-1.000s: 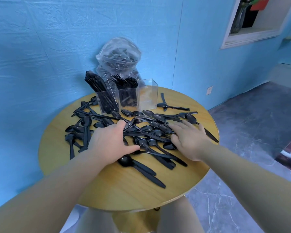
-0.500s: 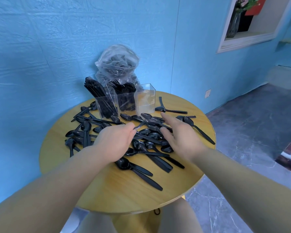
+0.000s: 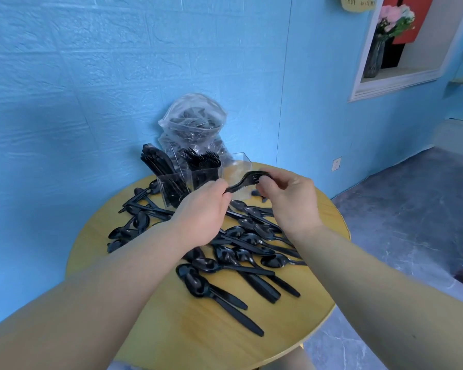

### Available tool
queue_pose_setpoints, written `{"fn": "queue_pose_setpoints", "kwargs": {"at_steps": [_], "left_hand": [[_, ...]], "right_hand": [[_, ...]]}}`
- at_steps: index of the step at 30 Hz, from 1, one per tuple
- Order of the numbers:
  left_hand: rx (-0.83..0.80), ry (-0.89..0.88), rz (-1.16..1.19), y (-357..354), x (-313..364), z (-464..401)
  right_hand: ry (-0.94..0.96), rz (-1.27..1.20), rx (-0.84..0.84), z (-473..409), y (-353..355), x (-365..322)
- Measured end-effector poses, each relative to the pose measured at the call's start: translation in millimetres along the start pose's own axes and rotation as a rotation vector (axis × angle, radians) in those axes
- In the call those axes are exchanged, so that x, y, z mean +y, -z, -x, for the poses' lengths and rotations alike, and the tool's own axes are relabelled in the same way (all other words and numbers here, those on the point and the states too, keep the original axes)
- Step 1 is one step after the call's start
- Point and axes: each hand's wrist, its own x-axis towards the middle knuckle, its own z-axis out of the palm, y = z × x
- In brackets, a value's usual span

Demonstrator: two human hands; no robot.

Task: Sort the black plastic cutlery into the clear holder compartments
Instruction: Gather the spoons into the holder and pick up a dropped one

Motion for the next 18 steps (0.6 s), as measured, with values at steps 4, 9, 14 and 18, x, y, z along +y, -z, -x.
{"fn": "queue_pose_setpoints", "kwargs": {"at_steps": [4, 9, 14, 18], "left_hand": [[0.035, -0.017, 0.014, 11, -6, -18], [0.231, 0.024, -0.206, 25, -39, -42], [0.204, 0.068, -0.310, 27, -67, -63], [0.163, 0.077, -0.345, 21, -78, -77]], "right_hand": [[0.113, 0.045, -0.023, -21, -5, -12], [0.423, 0.304, 0.107, -67, 0, -24], [0.695, 0.547, 0.133, -110, -5, -25], [0.767, 0.640, 0.057, -135, -24, -26]]}}
